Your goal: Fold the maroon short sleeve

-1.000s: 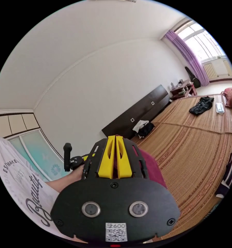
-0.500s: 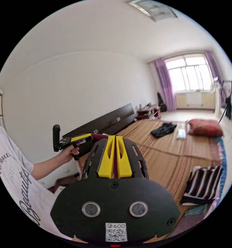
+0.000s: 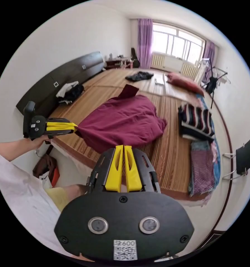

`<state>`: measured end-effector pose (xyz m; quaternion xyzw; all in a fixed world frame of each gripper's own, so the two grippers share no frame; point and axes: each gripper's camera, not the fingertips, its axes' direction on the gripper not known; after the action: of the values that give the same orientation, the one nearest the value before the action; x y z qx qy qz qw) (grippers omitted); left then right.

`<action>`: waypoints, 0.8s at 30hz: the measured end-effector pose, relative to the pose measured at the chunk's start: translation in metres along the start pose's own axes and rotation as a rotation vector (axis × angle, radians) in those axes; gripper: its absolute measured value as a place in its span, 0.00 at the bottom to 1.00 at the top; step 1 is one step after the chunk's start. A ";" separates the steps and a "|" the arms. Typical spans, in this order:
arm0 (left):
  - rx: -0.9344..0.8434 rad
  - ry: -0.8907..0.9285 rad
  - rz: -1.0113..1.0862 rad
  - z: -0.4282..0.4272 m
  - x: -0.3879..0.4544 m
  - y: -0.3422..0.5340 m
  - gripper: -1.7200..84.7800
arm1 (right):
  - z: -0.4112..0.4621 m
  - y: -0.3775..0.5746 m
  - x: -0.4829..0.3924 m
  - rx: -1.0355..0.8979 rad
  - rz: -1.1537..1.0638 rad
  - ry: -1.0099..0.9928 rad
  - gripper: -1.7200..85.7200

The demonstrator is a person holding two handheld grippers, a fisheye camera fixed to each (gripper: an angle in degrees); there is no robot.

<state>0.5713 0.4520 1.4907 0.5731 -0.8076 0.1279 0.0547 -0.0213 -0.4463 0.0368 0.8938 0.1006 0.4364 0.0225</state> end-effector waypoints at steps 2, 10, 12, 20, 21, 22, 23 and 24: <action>-0.103 0.017 0.088 0.083 0.046 0.034 0.03 | 0.085 0.034 0.003 -0.078 0.059 -0.016 0.01; -0.401 -0.091 -0.057 0.242 0.134 0.077 0.03 | 0.309 0.093 -0.034 -0.243 -0.115 -0.055 0.01; -0.468 -0.130 -0.069 0.250 0.139 0.064 0.03 | 0.321 0.078 -0.075 -0.304 -0.282 0.036 0.01; -0.609 0.158 0.259 0.305 0.107 0.045 0.03 | 0.381 0.064 -0.152 -0.460 -0.804 0.081 0.01; -0.563 0.172 0.254 0.304 0.103 0.053 0.03 | 0.379 0.063 -0.135 -0.408 -0.696 0.015 0.01; -0.441 0.188 0.267 0.295 0.097 0.073 0.03 | 0.377 0.063 -0.126 -0.381 -0.645 -0.018 0.01; -0.370 0.179 0.290 0.289 0.097 0.085 0.03 | 0.376 0.069 -0.118 -0.332 -0.590 -0.049 0.01; -0.221 0.113 0.358 0.278 0.105 0.114 0.03 | 0.377 0.080 -0.127 -0.291 -0.638 -0.021 0.01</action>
<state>0.4449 0.3164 1.2314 0.4028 -0.9013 0.0785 0.1388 0.2117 -0.5322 -0.2841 0.8093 0.3115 0.4077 0.2860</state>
